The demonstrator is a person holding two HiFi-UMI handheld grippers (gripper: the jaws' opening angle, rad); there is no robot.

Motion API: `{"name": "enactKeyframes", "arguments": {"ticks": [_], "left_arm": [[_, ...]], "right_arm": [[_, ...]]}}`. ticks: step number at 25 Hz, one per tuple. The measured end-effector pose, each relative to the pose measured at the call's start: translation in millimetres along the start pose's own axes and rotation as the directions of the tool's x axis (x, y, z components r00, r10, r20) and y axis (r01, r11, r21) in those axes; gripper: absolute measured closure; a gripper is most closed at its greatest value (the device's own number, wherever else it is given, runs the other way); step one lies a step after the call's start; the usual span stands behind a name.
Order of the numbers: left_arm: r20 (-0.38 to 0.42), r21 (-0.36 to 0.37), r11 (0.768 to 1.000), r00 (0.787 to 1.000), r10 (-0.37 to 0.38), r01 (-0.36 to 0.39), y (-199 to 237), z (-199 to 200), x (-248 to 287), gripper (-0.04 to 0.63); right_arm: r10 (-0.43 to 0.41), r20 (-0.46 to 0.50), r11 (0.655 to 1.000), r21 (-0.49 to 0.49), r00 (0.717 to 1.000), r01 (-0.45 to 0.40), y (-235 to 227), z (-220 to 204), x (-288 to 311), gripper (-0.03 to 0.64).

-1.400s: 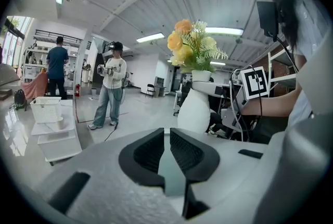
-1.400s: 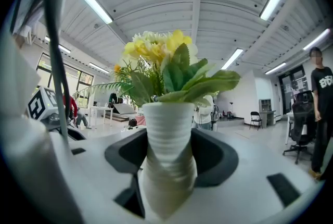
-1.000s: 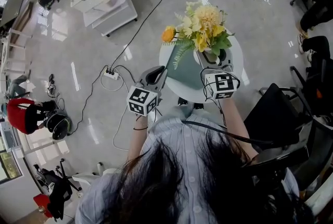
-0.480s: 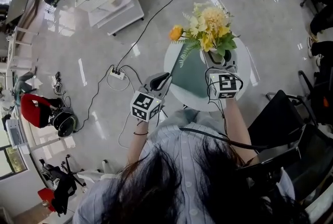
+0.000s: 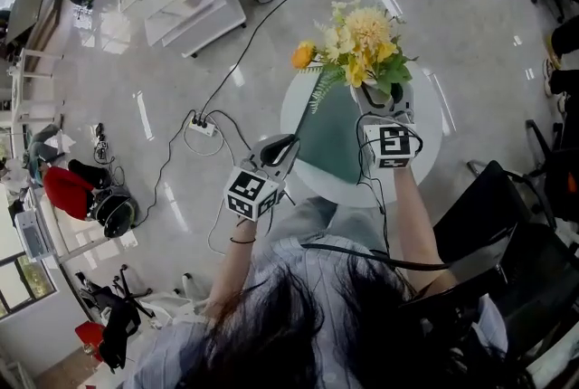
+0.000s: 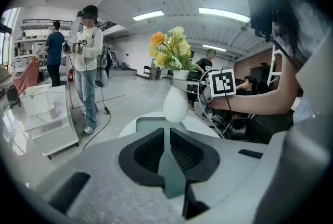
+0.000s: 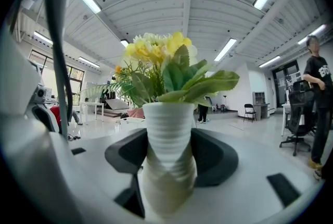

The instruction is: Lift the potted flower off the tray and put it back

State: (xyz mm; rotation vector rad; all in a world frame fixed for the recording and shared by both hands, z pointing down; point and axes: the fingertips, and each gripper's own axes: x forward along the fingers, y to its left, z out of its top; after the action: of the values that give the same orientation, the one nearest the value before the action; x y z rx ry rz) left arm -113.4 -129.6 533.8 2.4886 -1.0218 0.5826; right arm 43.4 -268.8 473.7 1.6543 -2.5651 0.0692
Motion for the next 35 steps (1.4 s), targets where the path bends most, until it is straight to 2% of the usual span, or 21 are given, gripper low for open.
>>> {"name": "enactKeyframes", "arguments": {"ticks": [8, 16, 23, 35], "left_arm": [[-0.032, -0.02, 1.0, 0.999, -0.013, 0.012, 10.7, -10.0, 17.5, 0.554], [-0.068, -0.049, 0.999, 0.998, -0.008, 0.004, 2.7, -20.9, 23.6, 0.554], [-0.065, -0.051, 0.999, 0.998, 0.0, -0.003, 5.4, -16.6, 25.3, 0.554], [-0.058, -0.044, 0.999, 0.998, 0.008, -0.01, 0.1, -23.8, 14.8, 0.554]], "right_arm": [[-0.004, -0.014, 1.0, 0.019, 1.0, 0.004, -9.7, -26.3, 30.9, 0.354], [0.013, -0.027, 0.998, 0.057, 1.0, -0.011, -10.0, -42.8, 35.8, 0.354], [0.012, -0.039, 0.996, 0.087, 0.999, -0.008, -8.9, -60.9, 37.0, 0.354], [0.027, -0.046, 0.998, 0.05, 0.999, -0.025, 2.3, -70.3, 25.9, 0.353]]}}
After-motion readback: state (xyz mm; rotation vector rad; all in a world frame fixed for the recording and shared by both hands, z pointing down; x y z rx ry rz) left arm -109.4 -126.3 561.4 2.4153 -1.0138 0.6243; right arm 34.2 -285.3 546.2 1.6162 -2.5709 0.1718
